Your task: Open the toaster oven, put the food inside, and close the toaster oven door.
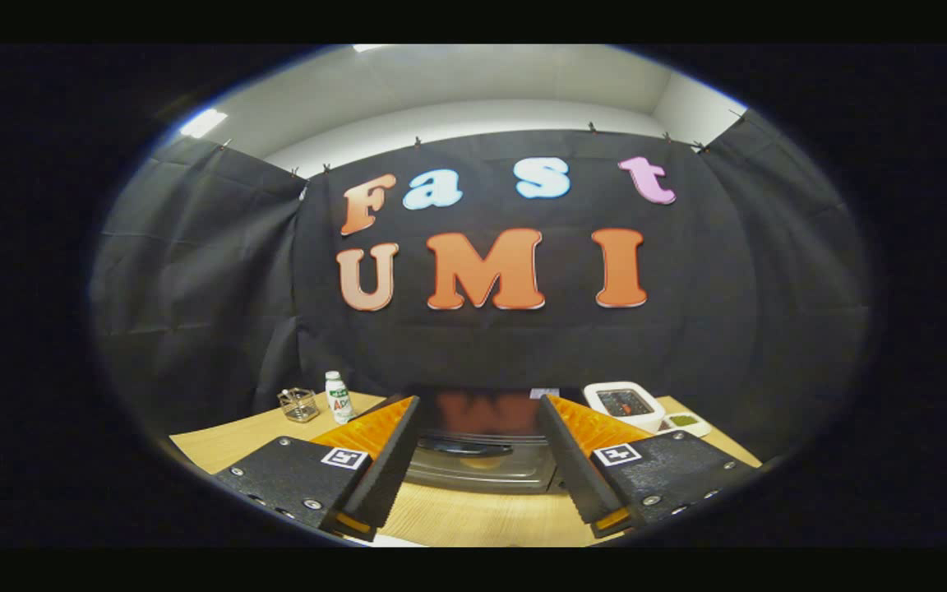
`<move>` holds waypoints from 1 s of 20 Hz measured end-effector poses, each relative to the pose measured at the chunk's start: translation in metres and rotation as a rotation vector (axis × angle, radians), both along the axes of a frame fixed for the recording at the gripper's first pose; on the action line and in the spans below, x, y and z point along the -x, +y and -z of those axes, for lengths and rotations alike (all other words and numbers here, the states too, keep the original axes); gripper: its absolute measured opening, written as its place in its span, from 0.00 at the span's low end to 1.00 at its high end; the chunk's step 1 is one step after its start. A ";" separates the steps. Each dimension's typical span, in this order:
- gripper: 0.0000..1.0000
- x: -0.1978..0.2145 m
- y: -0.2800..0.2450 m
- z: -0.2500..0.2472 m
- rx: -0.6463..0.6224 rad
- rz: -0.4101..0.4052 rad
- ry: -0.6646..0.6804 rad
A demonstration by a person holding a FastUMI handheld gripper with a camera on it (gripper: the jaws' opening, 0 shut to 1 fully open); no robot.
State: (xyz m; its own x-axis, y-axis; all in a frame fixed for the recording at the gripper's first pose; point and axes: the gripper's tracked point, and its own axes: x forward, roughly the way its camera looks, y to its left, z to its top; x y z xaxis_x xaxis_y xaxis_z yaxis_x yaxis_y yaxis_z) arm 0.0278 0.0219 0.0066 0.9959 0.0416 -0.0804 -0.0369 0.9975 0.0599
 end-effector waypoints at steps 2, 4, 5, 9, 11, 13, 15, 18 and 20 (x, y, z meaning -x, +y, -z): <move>0.87 0.011 -0.011 -0.021 0.002 0.028 -0.033; 0.89 0.021 -0.023 -0.034 0.011 0.055 -0.049; 0.91 0.026 -0.030 -0.043 0.017 0.067 -0.064; 0.92 0.045 -0.055 -0.068 0.030 0.104 -0.101; 0.92 0.051 -0.061 -0.076 0.017 0.107 -0.110; 0.92 0.057 -0.067 -0.080 0.013 0.112 -0.117; 0.92 0.060 -0.074 -0.085 0.008 0.122 -0.129; 0.92 0.062 -0.077 -0.085 -0.012 0.124 -0.128; 0.92 0.062 -0.077 -0.083 -0.015 0.120 -0.117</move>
